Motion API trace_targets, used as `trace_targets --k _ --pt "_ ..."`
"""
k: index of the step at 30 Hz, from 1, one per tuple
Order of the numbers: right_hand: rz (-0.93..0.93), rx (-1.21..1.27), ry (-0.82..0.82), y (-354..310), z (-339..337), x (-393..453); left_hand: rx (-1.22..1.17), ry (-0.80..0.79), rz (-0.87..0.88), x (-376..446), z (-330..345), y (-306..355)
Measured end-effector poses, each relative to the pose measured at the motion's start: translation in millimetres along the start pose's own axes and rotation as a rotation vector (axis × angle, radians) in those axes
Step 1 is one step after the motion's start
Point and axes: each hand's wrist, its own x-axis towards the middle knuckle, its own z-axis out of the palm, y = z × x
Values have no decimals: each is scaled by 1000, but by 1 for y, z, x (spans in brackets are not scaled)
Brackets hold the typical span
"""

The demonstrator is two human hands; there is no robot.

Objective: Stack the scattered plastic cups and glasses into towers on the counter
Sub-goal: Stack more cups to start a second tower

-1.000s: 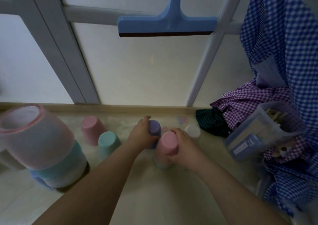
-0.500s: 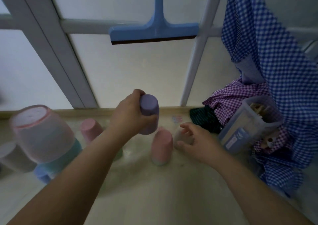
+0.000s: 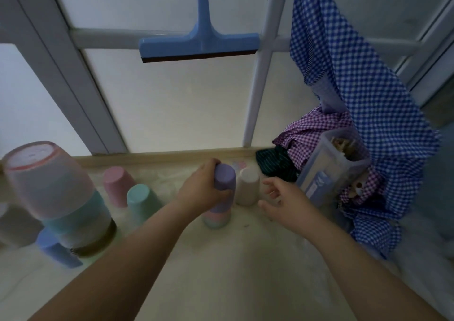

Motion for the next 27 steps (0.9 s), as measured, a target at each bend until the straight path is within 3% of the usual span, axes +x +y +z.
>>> trace_targets --k 4,9,22,27 --pt "27 -10 -15 7 -3 3 27 34 24 3 -9 3" --pt "52 -47 -36 10 0 24 19 192 82 4 -31 5" --pt "78 -2 -102 35 46 102 -16 286 -71 1 -29 -42" --pt "16 16 -23 2 4 90 -30 296 -97 -4 -34 -46"
